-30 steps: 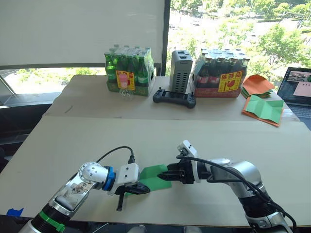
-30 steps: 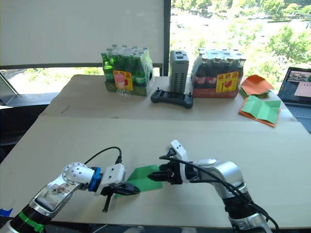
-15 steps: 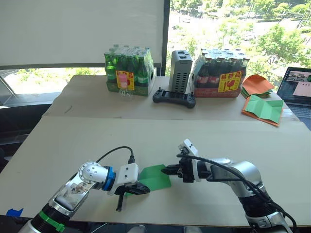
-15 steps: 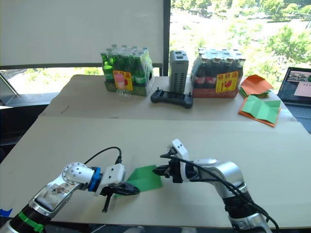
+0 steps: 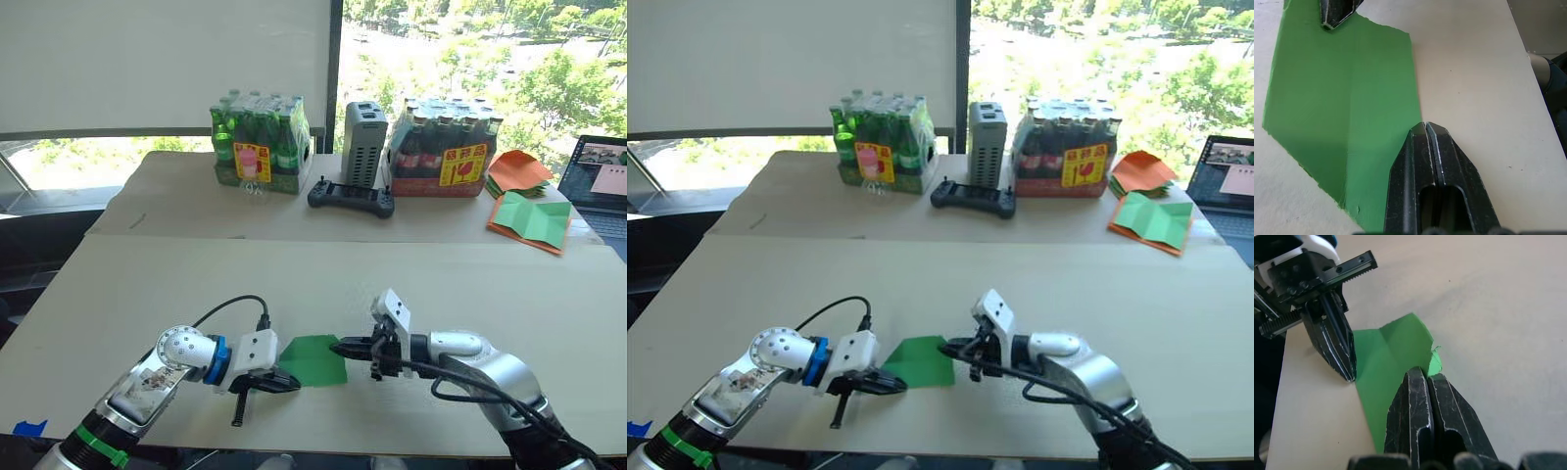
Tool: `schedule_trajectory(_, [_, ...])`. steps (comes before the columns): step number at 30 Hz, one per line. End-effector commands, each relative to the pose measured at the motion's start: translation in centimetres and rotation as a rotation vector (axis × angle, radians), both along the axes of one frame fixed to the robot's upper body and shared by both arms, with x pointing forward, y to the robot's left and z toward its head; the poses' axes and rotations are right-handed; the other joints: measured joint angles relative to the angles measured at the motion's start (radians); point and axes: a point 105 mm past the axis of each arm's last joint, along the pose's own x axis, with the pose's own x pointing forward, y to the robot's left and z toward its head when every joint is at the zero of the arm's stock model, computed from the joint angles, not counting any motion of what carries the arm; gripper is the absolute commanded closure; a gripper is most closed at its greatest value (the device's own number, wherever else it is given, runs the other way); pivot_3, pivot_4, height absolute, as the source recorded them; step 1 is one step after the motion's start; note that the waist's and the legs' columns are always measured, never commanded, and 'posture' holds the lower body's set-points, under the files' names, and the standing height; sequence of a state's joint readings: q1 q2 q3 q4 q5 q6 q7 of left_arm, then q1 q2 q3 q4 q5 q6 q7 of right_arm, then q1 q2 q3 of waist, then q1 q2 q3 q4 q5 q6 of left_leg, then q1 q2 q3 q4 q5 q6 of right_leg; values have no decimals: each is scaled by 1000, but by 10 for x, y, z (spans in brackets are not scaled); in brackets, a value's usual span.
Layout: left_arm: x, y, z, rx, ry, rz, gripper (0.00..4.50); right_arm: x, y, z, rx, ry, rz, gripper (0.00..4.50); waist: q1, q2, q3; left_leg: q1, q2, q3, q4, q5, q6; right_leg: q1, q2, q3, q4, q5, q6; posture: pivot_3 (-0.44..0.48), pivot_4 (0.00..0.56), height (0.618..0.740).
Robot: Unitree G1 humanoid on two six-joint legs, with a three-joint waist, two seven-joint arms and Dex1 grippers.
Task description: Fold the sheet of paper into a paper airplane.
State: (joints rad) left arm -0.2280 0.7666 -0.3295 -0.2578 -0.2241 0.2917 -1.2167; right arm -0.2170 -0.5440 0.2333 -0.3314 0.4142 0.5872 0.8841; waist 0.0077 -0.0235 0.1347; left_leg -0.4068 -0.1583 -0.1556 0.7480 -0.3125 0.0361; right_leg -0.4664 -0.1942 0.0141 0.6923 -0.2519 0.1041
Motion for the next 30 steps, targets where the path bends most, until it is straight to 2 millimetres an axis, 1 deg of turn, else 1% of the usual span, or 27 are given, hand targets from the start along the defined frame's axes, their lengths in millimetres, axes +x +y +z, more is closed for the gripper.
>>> schedule_trajectory(1, [5,8,3,27,-28,8,4500,-15,4,8,-5,-154,110,4435,1,0,0,0,0,0,0,0,0,0,0,0,0,0,0,0,150,675])
schedule_trajectory(5, [6,12,3,35,-29,6,4500,-22,5,3,-44,-259,167,4435,-1,0,0,1,0,0,0,0,0,0,0,0,0,0,0,0,150,675])
schedule_trajectory(9, [7,14,2,43,-29,1,4500,-28,3,-4,-106,-410,239,4435,0,0,0,1,0,0,0,0,0,1,1,0,0,0,0,0,150,675])
schedule_trajectory(12, [8,15,2,46,-30,-3,4500,-30,1,-9,-136,-467,276,4435,0,0,0,1,0,0,0,0,0,1,1,0,0,0,0,0,150,675])
schedule_trajectory(18, [8,16,2,49,-31,-8,4500,-25,-7,-27,-291,-622,352,4435,2,0,0,1,0,0,0,0,0,0,1,0,1,0,0,0,150,675])
schedule_trajectory(22, [8,17,2,49,-32,-6,4500,-22,-10,-38,-356,-627,375,4435,1,0,0,3,0,1,0,0,0,1,1,1,2,0,0,0,150,675])
schedule_trajectory(27, [12,21,15,34,-52,21,4500,-21,-8,-40,-357,-612,370,4435,1,0,0,3,0,0,0,0,0,2,2,1,3,0,0,0,150,675])
schedule_trajectory(30, [14,22,34,-26,-42,46,4500,-21,-7,-40,-357,-610,371,4435,1,0,0,4,1,0,0,0,0,2,2,1,4,0,0,0,150,675])
